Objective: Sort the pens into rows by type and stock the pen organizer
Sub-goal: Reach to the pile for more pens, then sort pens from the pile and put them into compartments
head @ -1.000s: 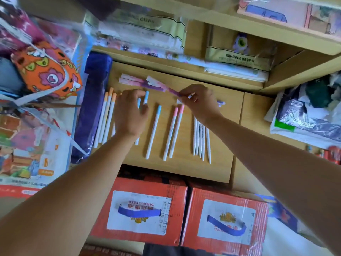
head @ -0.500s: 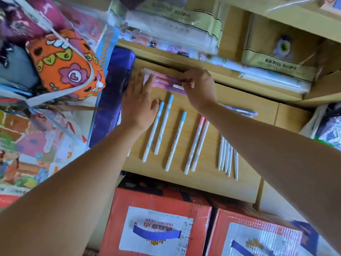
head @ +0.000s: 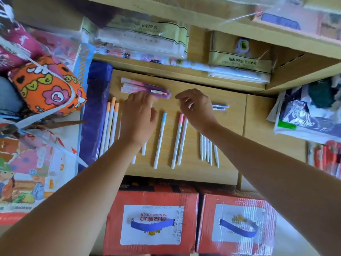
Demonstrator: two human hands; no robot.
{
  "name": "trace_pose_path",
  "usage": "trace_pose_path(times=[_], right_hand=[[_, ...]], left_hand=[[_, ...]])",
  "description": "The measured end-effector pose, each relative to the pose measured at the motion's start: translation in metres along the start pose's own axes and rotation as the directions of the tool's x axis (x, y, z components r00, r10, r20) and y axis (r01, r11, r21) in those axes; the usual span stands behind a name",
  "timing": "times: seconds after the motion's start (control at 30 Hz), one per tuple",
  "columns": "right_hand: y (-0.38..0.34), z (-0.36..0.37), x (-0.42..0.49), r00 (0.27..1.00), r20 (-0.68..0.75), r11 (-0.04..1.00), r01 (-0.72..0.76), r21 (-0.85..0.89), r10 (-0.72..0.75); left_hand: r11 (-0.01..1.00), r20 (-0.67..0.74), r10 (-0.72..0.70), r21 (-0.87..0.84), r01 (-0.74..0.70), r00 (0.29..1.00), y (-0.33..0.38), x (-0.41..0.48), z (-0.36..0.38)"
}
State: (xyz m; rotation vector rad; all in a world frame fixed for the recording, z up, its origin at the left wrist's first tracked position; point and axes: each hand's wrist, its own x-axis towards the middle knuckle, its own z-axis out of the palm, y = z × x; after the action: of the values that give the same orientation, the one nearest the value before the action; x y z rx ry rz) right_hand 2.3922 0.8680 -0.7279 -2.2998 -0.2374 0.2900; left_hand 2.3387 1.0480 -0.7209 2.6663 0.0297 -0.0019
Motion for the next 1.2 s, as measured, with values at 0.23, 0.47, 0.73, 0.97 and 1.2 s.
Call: trace_pose_path(times=[0.23, 0.47, 0.73, 0.97, 1.2], right_hand=[[0.067, -0.079, -0.082, 0.947, -0.084, 0.949, -0.303, 0.087, 0.310], [0.156, -0.172, -0.153, 0.839, -0.202, 0.863, -0.492, 0.116, 0.506], [0.264, -0.258, -0.245, 0.789, -0.220, 0.817, -0.572, 0.076, 0.573], [0.337, -0.315, -0.291, 0.866, -0.164, 0.876, -0.482, -0.025, 0.472], [0.383, -0.356, -0.303, 0.867, -0.123, 0.869, -0.491, -0.053, 0.482]], left_hand=[[0.978, 0.217, 0.188, -0.129, -0.163, 0.958, 0.109, -0.013, 0.028], [0.949, 0.394, 0.302, -0.207, -0.237, 0.868, 0.230, -0.036, 0.083], [0.953, 0.612, 0.280, -0.082, -0.293, 0.740, 0.357, -0.074, 0.165], [0.956, 0.703, 0.077, 0.148, -0.251, 0.707, 0.444, -0.100, 0.231], [0.951, 0.561, -0.111, 0.299, -0.076, 0.821, 0.496, -0.108, 0.245]])
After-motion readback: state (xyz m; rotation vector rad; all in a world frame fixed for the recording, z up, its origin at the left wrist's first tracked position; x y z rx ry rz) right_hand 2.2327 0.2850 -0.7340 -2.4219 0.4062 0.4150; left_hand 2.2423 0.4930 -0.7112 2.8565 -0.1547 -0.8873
